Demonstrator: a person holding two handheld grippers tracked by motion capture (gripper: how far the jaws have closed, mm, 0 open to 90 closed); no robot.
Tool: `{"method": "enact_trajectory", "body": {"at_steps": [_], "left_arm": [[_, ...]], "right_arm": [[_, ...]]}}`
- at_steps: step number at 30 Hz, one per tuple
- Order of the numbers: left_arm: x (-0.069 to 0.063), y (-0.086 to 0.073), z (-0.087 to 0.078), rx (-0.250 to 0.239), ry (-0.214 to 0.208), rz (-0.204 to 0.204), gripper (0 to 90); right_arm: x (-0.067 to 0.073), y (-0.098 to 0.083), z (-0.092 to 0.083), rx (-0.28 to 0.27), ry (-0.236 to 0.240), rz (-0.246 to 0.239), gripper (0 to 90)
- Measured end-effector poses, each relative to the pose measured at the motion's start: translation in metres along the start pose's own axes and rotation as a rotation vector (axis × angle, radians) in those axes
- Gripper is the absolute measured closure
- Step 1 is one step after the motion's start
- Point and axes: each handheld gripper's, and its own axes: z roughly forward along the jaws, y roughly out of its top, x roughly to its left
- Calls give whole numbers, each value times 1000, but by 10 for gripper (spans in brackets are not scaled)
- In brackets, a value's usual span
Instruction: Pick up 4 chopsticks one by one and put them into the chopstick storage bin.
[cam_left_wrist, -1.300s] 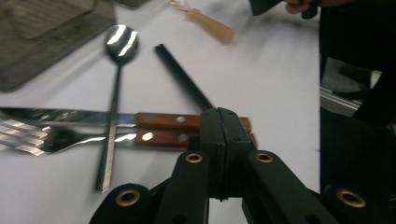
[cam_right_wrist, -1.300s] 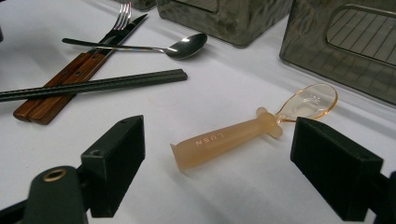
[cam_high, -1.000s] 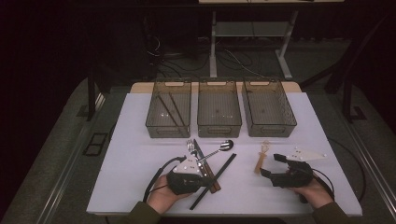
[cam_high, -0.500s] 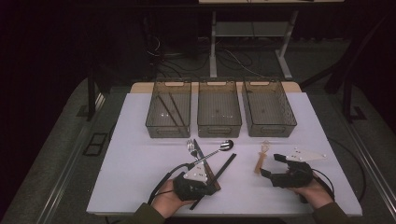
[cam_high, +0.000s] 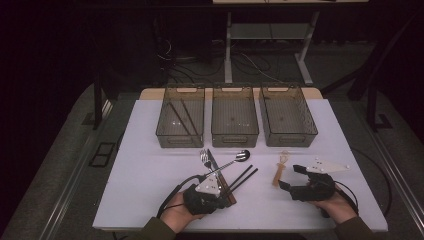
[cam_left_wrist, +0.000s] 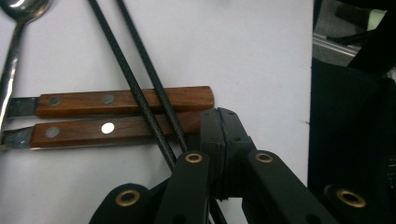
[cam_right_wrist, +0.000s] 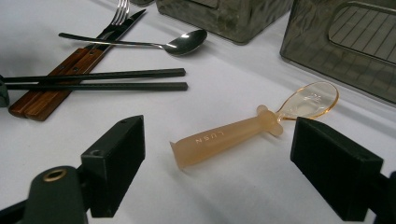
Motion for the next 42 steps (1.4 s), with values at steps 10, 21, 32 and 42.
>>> {"method": "enact_trajectory", "body": {"at_steps": [10,21,32,42], "left_arm": [[5,-3,-6,2,42,-12,899],[12,-6,-14,-10,91,-45,898],[12,-3,-19,-53,76,-59,861],[32,11,-23,-88,125,-96,724]], "right_arm": [[0,0,0,-2,0,-2,174],[0,0,0,-3,1,-1,174],[0,0,0,-4,2,1,174],[0,0,0,-3,0,4,174]]}}
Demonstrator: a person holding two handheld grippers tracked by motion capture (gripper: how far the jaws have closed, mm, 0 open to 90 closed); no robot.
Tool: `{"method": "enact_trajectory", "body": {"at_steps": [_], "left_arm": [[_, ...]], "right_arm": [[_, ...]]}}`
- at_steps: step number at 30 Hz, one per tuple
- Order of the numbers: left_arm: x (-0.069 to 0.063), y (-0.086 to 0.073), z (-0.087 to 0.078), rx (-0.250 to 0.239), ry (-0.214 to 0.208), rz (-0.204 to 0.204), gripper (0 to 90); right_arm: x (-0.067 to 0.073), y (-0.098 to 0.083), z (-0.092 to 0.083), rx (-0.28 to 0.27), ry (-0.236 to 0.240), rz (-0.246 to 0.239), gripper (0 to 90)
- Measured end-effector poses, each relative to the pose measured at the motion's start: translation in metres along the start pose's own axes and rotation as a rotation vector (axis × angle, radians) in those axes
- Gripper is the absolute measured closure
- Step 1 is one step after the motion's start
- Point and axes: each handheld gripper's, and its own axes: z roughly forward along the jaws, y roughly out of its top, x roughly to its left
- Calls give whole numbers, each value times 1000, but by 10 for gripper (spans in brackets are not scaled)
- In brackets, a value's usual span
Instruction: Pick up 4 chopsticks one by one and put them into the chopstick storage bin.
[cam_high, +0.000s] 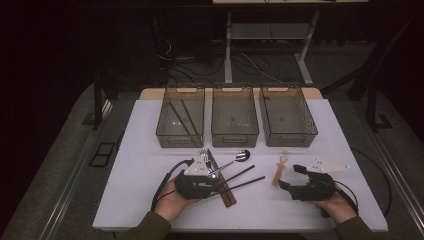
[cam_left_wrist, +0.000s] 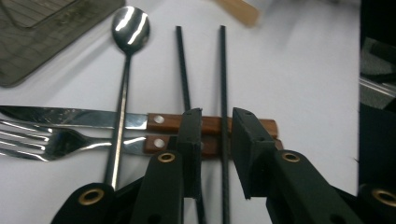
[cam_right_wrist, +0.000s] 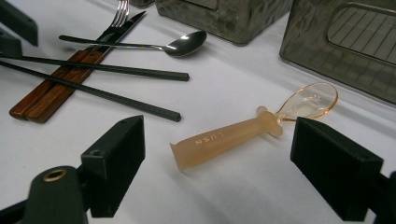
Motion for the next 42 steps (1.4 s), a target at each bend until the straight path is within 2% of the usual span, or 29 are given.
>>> {"method": "enact_trajectory", "body": {"at_steps": [5,12,20,24,26,30,31,38,39,42], "left_arm": [[7,1,7,24,15,-9,727],[7,-4,9,49,19,-20,730],[8,-8,10,101,20,10,740],[5,-10,13,97,24,-6,745],[6,-10,12,114,21,10,749],[5,-12,13,113,21,-10,757],[6,-12,13,128,18,3,760],[6,-13,14,144,20,5,770],[5,-13,15,134,22,3,771],[4,-14,15,151,25,1,776]], "right_arm": [[0,0,0,-2,1,1,174],[0,0,-1,-4,4,0,174],[0,0,-1,-4,4,-1,174],[0,0,-1,-5,4,-2,174],[0,0,-1,-6,3,-3,174],[0,0,-1,-7,3,-2,174],[0,0,-1,-7,3,-2,174],[0,0,-1,-7,3,-3,174],[0,0,-1,-7,3,-3,174],[0,0,-1,-7,3,-3,174]]}}
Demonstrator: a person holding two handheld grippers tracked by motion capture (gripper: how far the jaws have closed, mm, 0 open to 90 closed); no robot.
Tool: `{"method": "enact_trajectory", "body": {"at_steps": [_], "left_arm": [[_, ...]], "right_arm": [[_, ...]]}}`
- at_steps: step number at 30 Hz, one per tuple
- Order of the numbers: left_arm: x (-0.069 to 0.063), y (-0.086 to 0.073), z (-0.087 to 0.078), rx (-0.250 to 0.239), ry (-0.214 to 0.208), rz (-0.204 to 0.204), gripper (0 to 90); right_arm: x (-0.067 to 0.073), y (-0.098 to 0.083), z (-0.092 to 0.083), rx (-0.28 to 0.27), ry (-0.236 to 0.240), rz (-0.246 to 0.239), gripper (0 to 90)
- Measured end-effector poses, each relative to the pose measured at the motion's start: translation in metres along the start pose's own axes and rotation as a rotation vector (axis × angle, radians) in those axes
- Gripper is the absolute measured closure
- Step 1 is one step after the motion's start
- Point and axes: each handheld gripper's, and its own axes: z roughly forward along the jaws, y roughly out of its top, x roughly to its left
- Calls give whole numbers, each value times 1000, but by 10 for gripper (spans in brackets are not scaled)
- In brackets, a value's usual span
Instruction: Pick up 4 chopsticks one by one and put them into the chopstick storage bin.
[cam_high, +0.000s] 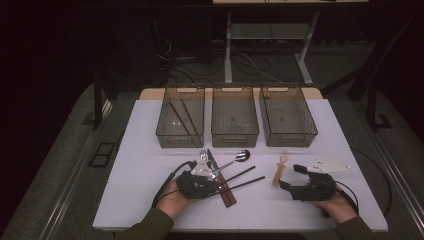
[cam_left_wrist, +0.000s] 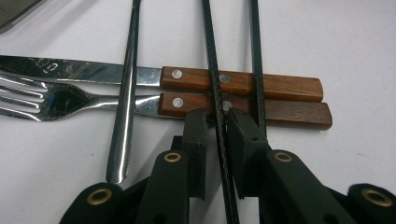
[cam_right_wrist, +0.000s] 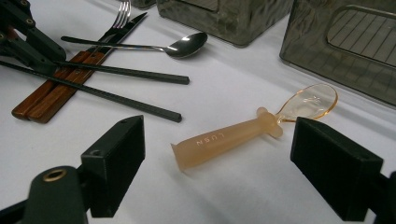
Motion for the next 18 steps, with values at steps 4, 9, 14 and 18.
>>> {"method": "enact_trajectory", "body": {"at_steps": [4,9,14,18], "left_arm": [[-1,0,1,-8,3,-13,784],[0,0,0,7,10,2,816],[-1,0,1,-6,19,-11,848],[-1,0,0,-3,19,-10,850]], "right_arm": [[0,0,0,0,0,0,174],[0,0,0,2,1,0,174],[0,0,0,2,0,0,174],[0,0,0,2,1,-1,174]]}}
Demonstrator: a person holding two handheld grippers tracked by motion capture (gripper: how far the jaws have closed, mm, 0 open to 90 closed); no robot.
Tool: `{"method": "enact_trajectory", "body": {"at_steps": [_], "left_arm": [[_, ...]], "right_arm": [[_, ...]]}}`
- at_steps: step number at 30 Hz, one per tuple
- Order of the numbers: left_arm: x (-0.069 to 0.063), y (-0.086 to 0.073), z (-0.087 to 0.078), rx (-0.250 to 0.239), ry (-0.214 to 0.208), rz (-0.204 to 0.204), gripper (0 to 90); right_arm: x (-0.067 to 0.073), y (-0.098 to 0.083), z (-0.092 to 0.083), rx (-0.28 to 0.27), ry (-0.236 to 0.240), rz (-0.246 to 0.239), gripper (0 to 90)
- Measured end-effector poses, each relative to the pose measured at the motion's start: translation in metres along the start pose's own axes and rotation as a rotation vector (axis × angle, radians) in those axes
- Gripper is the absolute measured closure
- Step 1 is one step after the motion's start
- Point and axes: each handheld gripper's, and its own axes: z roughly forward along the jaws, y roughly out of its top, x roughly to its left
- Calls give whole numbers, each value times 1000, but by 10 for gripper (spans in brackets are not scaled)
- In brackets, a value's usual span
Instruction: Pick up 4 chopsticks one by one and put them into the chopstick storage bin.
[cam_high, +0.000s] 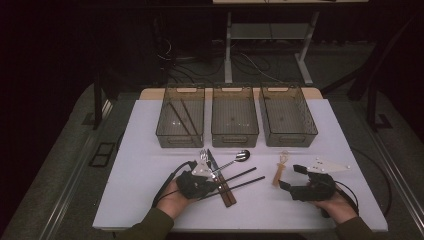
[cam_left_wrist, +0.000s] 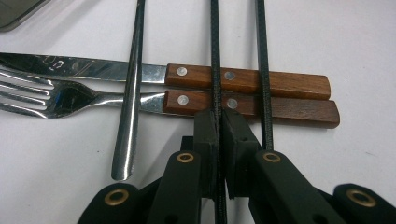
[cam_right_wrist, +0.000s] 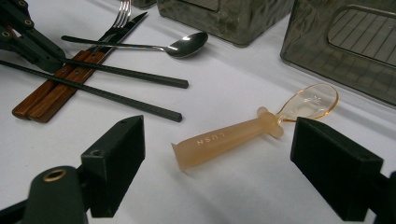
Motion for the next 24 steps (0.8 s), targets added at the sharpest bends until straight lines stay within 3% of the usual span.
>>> {"method": "enact_trajectory", "body": {"at_steps": [4,5,9,11,24], "left_arm": [[1,0,-1,-2,-1,13,851],[0,0,-1,-7,-5,-3,851],[3,1,-4,0,-9,23,852],[2,1,-5,-18,-9,0,852],[10,-1,-20,-65,-21,0,852]], "right_arm": [[0,0,0,-1,0,0,174],[0,0,0,0,0,0,174],[1,0,0,4,1,-2,174],[0,0,0,4,0,-3,174],[1,-2,4,32,-6,-34,174]]}}
